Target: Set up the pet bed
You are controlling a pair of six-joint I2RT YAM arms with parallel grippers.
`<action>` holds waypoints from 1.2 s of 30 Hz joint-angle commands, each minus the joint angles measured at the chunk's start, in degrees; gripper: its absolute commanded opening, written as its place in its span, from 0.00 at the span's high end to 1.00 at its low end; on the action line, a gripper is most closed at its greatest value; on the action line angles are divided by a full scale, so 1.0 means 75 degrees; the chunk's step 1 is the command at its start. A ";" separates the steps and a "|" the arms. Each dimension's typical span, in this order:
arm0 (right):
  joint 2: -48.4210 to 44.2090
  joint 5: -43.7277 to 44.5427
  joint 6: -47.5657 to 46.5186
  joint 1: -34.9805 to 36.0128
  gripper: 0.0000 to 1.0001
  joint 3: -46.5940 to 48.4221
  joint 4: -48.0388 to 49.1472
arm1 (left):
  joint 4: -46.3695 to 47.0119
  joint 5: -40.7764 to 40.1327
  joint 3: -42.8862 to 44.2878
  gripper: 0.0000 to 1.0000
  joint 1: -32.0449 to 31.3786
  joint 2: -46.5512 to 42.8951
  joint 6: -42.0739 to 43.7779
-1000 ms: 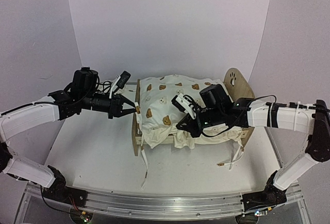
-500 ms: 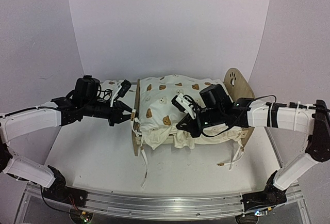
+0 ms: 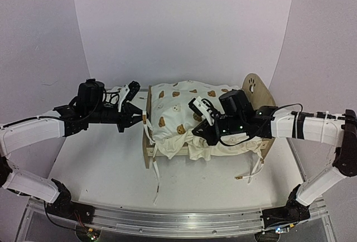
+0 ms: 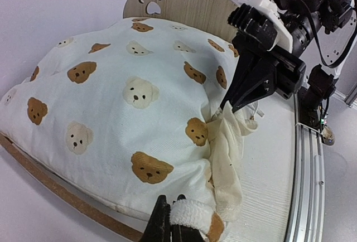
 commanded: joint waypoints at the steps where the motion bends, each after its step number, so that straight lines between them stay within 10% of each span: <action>1: -0.0701 0.0154 0.0553 -0.0058 1.00 -0.0156 0.1026 | 0.0715 -0.0126 -0.0134 1.00 0.0017 -0.0054 0.0136; 25: -0.0507 -0.0431 0.1052 -0.0064 1.00 -0.0101 0.1451 | 0.0857 -0.0493 -0.0577 1.00 -0.0236 0.0611 -0.2189; 36: -0.0503 -0.0071 0.1771 -0.0064 1.00 0.0062 0.1689 | -0.1472 -0.3539 0.0524 0.84 -0.1169 0.1157 -0.4669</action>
